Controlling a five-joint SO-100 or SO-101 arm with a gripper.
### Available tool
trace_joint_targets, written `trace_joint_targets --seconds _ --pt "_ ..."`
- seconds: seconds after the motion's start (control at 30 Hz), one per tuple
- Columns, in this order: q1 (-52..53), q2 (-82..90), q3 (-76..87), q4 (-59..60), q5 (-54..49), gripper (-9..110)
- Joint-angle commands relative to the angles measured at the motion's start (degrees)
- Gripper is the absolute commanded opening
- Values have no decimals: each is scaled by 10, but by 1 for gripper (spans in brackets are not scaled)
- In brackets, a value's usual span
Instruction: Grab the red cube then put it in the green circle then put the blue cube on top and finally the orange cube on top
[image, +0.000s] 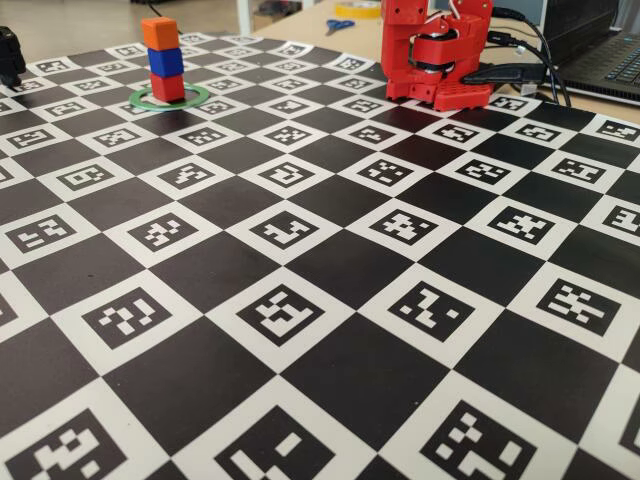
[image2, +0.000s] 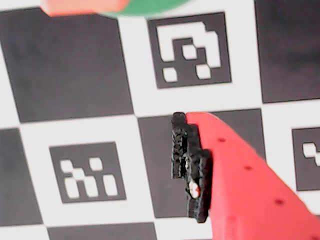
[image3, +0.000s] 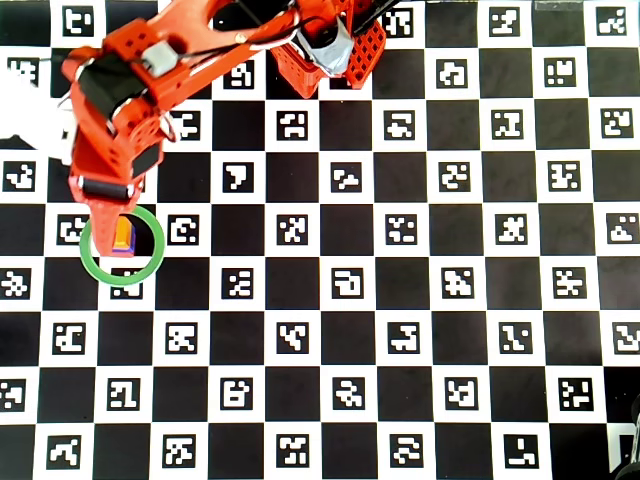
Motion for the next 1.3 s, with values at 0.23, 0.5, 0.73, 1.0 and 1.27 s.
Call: trace_joint_targets --seconds 0.23,0.5,0.73,1.0,1.27 --pt "-74 216 149 -23 22 40" --pt "-141 327 291 -64 22 35" --pt "-211 406 389 -81 13 17" --pt "-311 502 513 -103 -23 1" --pt "-381 623 657 -163 -46 -3"
